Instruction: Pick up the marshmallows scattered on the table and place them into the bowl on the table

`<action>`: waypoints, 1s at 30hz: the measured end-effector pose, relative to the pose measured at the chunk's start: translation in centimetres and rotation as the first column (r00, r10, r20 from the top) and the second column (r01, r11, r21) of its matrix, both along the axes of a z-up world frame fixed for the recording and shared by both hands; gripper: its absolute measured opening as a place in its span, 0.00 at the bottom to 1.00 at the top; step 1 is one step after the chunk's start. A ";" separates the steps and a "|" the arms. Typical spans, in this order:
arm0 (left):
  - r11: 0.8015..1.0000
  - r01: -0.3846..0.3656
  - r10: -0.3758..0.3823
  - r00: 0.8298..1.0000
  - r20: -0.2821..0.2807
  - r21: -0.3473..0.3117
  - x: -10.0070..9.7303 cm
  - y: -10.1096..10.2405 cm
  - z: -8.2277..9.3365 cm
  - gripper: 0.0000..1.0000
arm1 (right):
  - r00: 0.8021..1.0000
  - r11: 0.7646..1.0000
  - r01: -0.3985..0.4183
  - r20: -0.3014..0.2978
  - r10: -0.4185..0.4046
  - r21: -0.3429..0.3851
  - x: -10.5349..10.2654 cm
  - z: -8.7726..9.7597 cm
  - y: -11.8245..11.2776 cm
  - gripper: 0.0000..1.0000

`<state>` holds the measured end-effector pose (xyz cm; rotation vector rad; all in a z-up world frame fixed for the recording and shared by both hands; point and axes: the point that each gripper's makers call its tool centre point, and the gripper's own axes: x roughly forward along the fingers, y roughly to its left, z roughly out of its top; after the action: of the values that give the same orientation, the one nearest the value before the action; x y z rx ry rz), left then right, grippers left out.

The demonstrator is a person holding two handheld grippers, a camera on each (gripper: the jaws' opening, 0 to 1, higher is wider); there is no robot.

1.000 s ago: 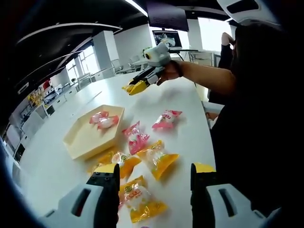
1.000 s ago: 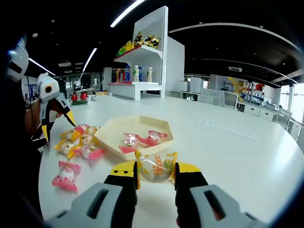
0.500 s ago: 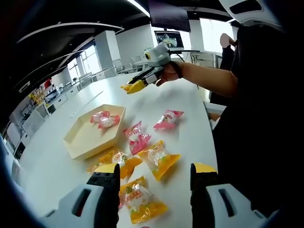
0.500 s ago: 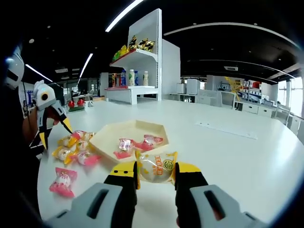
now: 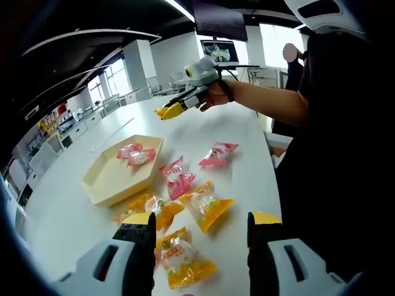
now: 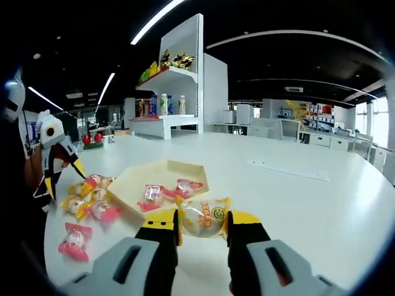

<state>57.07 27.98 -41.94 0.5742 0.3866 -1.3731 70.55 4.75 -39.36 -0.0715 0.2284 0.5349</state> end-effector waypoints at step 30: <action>1.000 0.011 -0.011 1.000 -0.003 -0.007 -0.3 -0.3 0.1 0.60 | 0.997 0.997 0.074 0.014 -0.074 -0.012 2.8 0.1 -1.0 0.31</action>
<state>56.80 27.72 -41.82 0.5689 0.3815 -1.3852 73.40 3.77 -39.27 -0.0785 0.2202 0.4591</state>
